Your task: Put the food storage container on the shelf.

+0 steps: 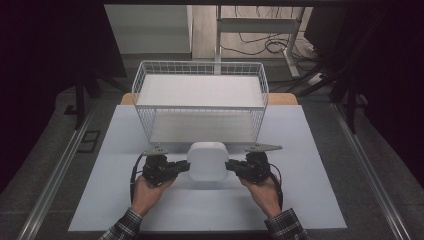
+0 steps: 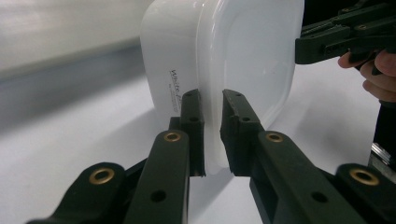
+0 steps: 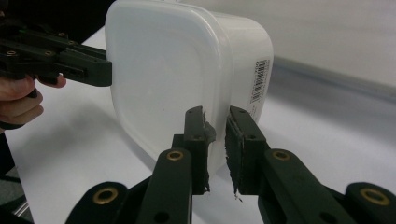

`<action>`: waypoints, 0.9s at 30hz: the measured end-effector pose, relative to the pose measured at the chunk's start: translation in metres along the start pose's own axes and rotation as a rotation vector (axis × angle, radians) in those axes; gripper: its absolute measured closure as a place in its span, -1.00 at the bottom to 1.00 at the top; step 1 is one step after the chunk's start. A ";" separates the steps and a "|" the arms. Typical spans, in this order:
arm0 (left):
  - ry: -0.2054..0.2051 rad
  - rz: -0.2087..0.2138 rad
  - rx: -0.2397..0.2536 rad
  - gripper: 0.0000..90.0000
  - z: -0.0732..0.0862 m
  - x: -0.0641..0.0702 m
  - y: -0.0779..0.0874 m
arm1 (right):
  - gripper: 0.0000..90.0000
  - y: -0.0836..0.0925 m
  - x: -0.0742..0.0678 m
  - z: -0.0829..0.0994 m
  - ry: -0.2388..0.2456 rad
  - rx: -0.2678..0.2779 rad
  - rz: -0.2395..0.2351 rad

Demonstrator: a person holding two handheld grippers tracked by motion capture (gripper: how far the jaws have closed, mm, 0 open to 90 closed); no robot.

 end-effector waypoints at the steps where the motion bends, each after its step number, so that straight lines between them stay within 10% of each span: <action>1: 0.000 -0.002 0.004 0.78 -0.002 -0.001 0.001 | 0.74 0.000 0.000 -0.002 0.004 0.009 -0.002; 15: -0.002 -0.040 0.048 0.78 -0.036 -0.024 -0.009 | 0.72 -0.014 0.018 -0.046 0.077 0.045 0.031; 27: 0.047 -0.068 0.009 0.77 -0.050 -0.052 -0.041 | 0.72 -0.039 0.050 -0.057 0.021 0.051 0.039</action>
Point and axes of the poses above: each handheld gripper's, and its own axes: y roughly backward along the jaws, z roughly out of its underside, x roughly to its right, the point moved 5 cm from there along -y, roughly forward along the jaws, and after that the axes turned 11 degrees about -z, right-handed, at the moved point
